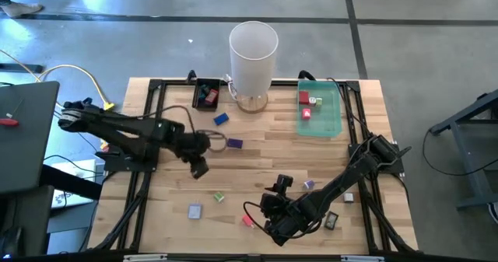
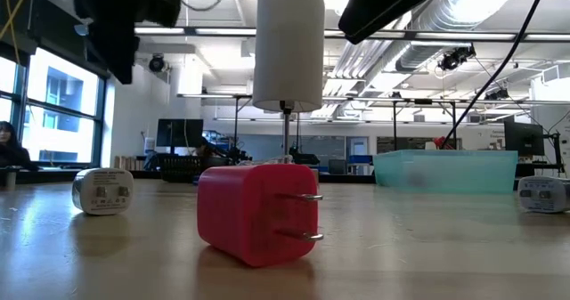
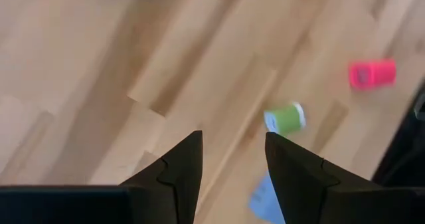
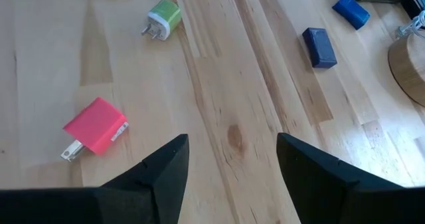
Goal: Pick & Place Office items
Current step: Put the green white adapter into the green bin
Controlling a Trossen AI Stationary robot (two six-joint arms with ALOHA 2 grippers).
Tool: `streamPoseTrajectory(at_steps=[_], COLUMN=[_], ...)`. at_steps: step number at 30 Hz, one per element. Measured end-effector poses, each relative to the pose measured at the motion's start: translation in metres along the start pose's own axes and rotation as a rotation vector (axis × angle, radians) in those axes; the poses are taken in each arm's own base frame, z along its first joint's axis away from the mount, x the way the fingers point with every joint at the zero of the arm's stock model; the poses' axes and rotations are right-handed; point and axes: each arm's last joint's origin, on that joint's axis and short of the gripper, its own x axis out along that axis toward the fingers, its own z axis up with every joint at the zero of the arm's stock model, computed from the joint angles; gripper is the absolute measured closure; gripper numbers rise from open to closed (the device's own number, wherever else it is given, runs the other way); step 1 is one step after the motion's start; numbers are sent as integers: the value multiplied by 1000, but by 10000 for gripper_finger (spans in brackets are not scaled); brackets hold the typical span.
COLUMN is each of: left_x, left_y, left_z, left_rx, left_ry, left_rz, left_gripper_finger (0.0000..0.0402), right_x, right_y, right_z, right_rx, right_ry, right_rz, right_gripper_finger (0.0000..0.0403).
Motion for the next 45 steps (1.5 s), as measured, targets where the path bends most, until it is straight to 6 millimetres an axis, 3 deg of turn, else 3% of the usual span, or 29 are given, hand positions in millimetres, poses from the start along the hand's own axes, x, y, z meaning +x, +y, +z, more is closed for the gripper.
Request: streamPoseTrajectory(at_steps=[8,17,24,35,45], left_x=[15,53,71,74,76], left_y=[-37,-77,-79,-78,-76], left_z=[-29,-59,-58,-54,-50], left_rx=[383,822,777,743,733], left_ry=[-46,-82,-42,3,10], left_rz=[24,35,33,-10,-8], left_gripper_finger=[244,244,244,241,169], right_x=[1,3,4,6,5], right_y=[-1,-3,-3,-4,-3], right_z=[1,3,4,5,5], right_rx=[7,14,20,26,25], right_ry=[-1,0,3,12,17], right_rz=[-1,-3,6,13,21], right_gripper_finger=[188,188,188,188,188])
